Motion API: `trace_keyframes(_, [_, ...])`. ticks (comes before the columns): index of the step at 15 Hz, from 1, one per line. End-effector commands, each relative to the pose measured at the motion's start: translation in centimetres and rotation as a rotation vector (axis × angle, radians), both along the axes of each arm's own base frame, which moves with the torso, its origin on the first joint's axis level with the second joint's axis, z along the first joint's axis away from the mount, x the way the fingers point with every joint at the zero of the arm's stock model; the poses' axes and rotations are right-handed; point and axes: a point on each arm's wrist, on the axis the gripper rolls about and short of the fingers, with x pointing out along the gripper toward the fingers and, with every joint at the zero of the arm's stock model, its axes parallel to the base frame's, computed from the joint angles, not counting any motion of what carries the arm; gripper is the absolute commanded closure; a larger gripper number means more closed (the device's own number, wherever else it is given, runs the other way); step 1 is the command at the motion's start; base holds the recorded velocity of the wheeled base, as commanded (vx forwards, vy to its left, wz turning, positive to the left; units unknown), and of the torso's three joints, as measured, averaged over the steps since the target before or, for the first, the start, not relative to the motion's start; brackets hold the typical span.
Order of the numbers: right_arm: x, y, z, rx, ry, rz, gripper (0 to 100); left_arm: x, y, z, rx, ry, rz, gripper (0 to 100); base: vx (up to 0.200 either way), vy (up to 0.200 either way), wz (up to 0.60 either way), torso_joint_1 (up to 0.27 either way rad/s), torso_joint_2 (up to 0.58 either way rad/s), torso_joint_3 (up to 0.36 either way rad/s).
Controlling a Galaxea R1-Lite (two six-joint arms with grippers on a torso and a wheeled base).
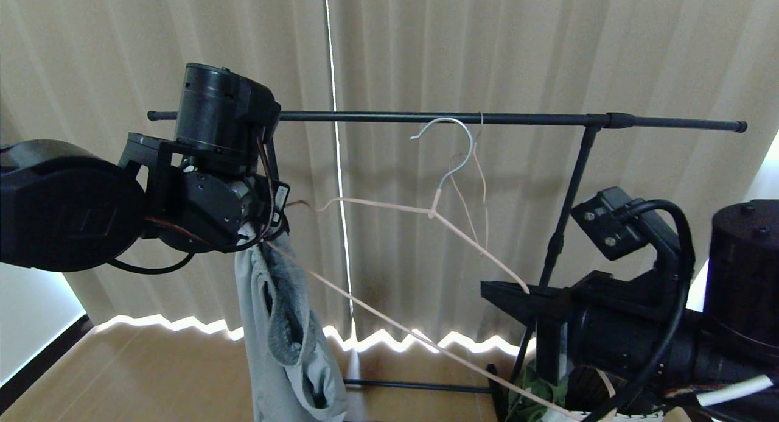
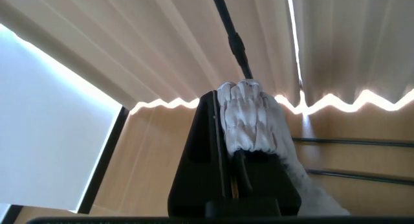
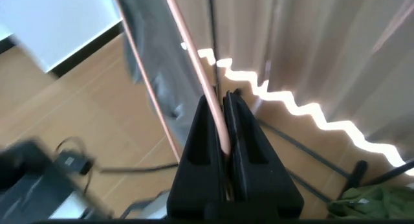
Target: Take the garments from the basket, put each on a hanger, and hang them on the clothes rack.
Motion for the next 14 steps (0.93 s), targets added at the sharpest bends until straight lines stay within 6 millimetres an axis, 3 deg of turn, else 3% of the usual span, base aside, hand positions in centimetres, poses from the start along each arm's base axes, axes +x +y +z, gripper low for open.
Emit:
trace_keyframes(1, [1.8, 1.8, -0.7, -0.03, 0.013, -0.046, 100, 0.0, 0.0, 0.0, 0.007, -0.001, 0.003, 100, 0.0, 0.0, 0.0, 0.0, 0.0, 0.0])
trace_keyframes(5, [2.9, 3.2, -0.1, 0.016, 0.019, -0.084, 100, 0.1, 0.1, -0.1, 0.034, 0.005, 0.012, 100, 0.0, 0.0, 0.0, 0.0, 0.0, 0.0])
trace_keyframes(10, [-0.8, 5.6, -0.1, 0.066, 0.078, 0.053, 100, 1.1, -0.4, -0.9, 0.046, 0.01, 0.038, 100, 0.0, 0.0, 0.0, 0.0, 0.0, 0.0])
trace_keyframes(14, [-1.6, 6.5, -0.8, 0.062, 0.108, 0.082, 100, 1.9, -0.8, -1.2, 0.045, 0.004, 0.042, 100, 0.0, 0.0, 0.0, 0.0, 0.0, 0.0])
